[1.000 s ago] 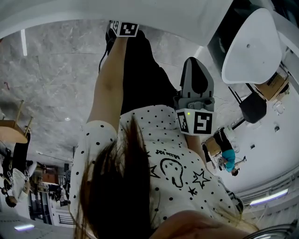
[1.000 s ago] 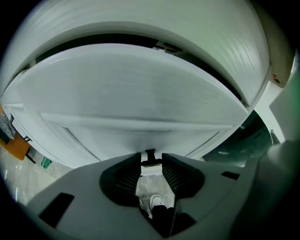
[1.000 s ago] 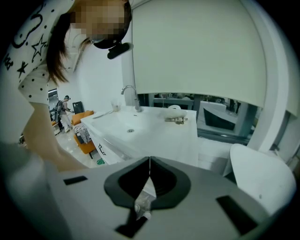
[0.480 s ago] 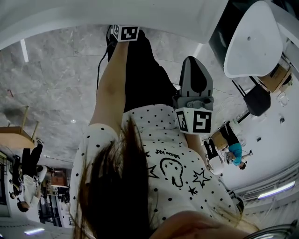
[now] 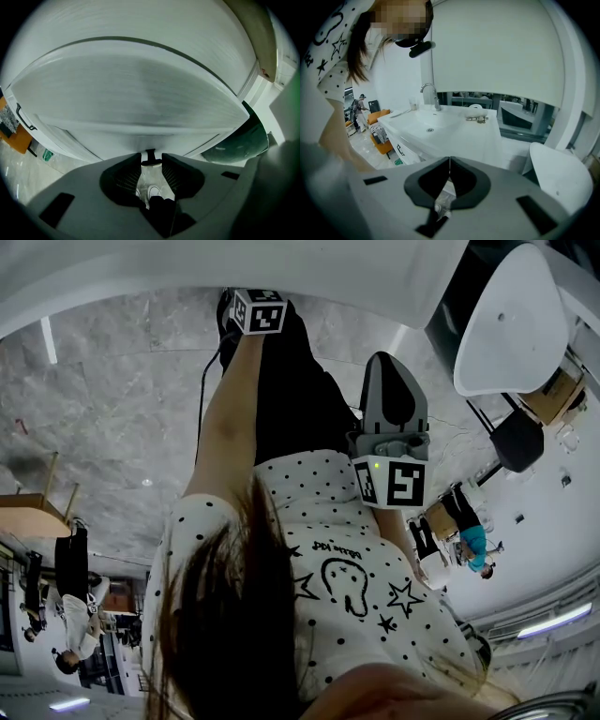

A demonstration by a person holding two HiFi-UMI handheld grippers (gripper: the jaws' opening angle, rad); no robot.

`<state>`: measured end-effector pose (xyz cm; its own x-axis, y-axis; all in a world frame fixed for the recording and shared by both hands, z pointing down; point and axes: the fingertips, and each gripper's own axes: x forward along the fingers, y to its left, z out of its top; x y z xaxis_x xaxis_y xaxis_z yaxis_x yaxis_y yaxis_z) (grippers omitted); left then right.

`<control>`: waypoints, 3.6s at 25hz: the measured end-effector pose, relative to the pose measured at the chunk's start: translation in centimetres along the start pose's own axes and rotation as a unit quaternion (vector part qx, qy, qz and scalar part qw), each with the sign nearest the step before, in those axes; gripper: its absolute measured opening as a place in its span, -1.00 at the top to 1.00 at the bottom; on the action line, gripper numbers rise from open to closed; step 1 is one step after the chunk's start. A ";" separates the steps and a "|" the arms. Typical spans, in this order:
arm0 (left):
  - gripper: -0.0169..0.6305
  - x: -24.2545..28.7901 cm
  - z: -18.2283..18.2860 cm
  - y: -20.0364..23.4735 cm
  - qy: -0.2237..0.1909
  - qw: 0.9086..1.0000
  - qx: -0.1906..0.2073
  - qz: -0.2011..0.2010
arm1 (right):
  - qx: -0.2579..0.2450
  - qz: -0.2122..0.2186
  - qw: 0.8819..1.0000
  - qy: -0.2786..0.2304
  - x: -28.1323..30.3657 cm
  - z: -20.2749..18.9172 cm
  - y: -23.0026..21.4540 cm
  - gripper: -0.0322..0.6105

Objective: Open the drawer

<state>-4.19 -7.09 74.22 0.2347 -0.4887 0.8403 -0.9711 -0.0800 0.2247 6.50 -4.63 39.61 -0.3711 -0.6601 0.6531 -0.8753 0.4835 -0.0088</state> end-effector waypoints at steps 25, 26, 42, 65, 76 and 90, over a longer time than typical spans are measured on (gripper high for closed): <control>0.52 -2.1 -4.7 -0.6 0.019 1.000 -0.001 -0.015 | -0.001 -0.001 1.000 0.001 -0.3 -0.8 1.7 0.86; 0.52 -2.1 -4.8 -0.6 0.019 1.000 -0.001 -0.015 | -0.001 -0.001 1.000 0.000 -0.4 -0.8 1.8 0.85; 0.52 -2.7 -6.6 0.0 0.026 0.999 0.009 -0.027 | -0.003 0.007 1.000 0.007 0.3 -1.6 4.0 0.86; 0.52 -3.7 -7.7 -1.3 0.033 0.998 0.031 -0.050 | 0.001 0.008 1.000 0.014 0.0 -1.7 4.6 0.85; 0.52 -3.8 -7.7 -1.2 0.036 0.997 0.031 -0.053 | 0.003 0.005 1.000 0.014 0.1 -1.5 4.4 0.86; 0.52 -3.7 -7.8 -1.0 0.039 0.998 0.028 -0.050 | 0.004 0.003 1.000 0.013 0.3 -1.4 4.1 0.85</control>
<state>-3.80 1.56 74.71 0.3306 -0.4076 0.8512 -0.9432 -0.1736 0.2832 3.21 -2.03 40.82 -0.3694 -0.6419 0.6720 -0.8750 0.4837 -0.0190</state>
